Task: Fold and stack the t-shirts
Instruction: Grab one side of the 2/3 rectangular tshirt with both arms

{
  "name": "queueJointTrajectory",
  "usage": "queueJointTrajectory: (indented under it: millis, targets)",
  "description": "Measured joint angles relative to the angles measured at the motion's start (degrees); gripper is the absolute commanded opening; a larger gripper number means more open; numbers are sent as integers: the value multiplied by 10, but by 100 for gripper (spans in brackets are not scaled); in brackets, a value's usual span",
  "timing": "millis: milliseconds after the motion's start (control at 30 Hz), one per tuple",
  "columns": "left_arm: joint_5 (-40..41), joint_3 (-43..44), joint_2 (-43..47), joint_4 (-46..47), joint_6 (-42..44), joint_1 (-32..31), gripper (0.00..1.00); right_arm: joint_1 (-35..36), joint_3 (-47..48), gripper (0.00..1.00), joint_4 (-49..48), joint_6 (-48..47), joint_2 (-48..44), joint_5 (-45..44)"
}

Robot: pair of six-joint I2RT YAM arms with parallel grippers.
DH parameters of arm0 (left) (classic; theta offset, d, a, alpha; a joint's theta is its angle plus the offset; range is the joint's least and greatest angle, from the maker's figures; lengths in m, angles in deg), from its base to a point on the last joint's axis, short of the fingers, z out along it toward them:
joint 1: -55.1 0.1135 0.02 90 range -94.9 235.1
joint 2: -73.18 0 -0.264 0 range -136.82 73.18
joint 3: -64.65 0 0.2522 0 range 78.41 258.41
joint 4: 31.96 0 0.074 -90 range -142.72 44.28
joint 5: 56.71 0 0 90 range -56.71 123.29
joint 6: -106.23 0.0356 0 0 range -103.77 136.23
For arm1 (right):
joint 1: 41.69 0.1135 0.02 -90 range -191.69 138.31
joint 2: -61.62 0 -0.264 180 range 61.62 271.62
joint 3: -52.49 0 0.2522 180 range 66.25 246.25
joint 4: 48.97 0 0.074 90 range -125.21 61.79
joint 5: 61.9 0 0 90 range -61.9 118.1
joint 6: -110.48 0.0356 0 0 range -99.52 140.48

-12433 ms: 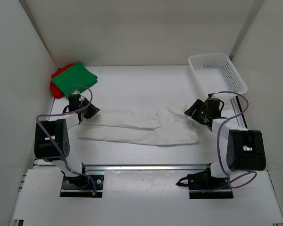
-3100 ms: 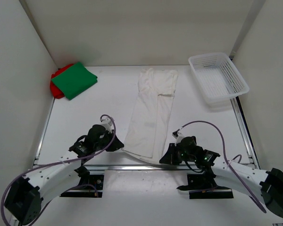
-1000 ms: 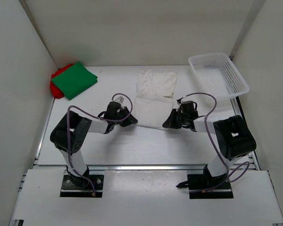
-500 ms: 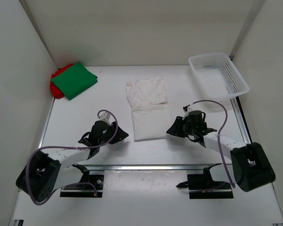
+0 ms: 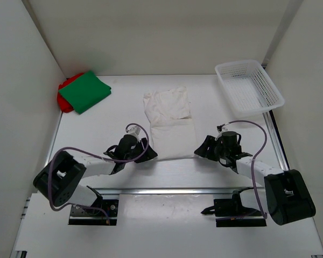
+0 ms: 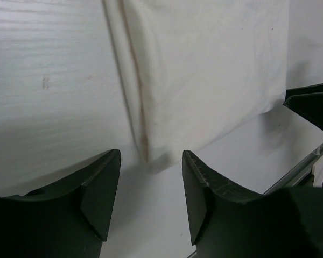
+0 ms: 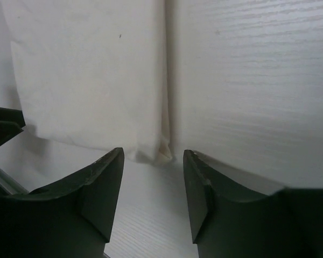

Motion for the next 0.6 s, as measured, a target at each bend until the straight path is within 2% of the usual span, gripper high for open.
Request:
queueJointTrajectory:
  millis: [67, 133, 200, 233, 300, 333, 400, 600]
  targets:
    - [2, 14, -24, 12, -4, -8, 56, -4, 1, 42, -24, 2, 22, 18]
    - [4, 22, -40, 21, -6, -14, 53, -6, 5, 34, -45, 5, 45, 31]
    - [4, 27, -53, 31, -10, -17, 36, -7, 8, 17, -64, 7, 68, 43]
    - [4, 28, -60, 34, -12, -18, 32, -6, 9, 12, -68, 11, 78, 48]
    - [5, 28, -73, 43, -17, -19, 13, -6, 10, 0, -76, 17, 94, 56]
    - [5, 26, -75, 46, -22, -20, 11, -3, 10, 0, -77, 18, 95, 58]
    - [6, 21, -72, 50, -28, -22, 0, 5, 10, 0, -73, 22, 90, 55]
    - [11, -28, 9, 7, -33, -28, 0, 56, -31, 0, -27, 40, -5, 39]
